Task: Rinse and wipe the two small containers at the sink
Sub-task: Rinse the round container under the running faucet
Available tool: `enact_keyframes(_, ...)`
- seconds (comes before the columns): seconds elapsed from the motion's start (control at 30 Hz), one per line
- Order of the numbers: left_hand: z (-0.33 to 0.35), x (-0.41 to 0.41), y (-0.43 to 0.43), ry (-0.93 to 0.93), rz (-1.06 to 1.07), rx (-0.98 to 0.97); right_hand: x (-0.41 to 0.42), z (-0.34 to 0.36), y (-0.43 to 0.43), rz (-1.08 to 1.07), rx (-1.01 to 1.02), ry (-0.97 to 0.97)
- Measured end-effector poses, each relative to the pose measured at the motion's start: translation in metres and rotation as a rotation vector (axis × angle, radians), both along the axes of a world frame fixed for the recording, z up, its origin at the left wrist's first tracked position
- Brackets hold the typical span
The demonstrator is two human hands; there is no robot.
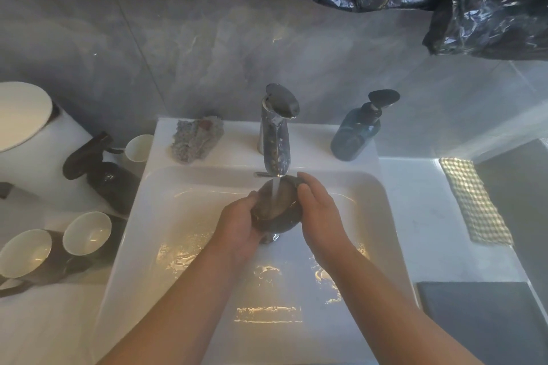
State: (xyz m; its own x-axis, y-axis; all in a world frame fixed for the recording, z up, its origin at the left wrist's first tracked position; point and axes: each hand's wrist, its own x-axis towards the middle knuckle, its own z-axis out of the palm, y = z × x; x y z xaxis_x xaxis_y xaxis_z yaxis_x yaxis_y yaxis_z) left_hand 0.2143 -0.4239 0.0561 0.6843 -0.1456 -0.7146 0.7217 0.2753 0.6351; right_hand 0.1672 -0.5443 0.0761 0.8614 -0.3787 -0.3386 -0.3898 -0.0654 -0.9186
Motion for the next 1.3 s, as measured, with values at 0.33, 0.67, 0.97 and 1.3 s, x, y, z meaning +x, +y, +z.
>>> enact_keyframes(0.33, 0.007, 0.01, 0.015, -0.211, 0.188, 0.04, 0.013, -0.017, -0.004, -0.075, 0.113, 0.114)
enact_keyframes(0.67, 0.011, 0.007, 0.013, -0.43, 0.038, 0.209, 0.006, -0.021, -0.009, -0.063, 0.416, 0.195)
enact_keyframes(0.97, 0.003, 0.002, 0.007, -0.302, -0.008, 0.165, -0.003, -0.019, -0.017, -0.048, 0.387, 0.183)
enact_keyframes(1.3, 0.007, 0.003, 0.012, -0.269, -0.096, 0.078, 0.003, -0.012, -0.022, 0.09, 0.38, 0.245)
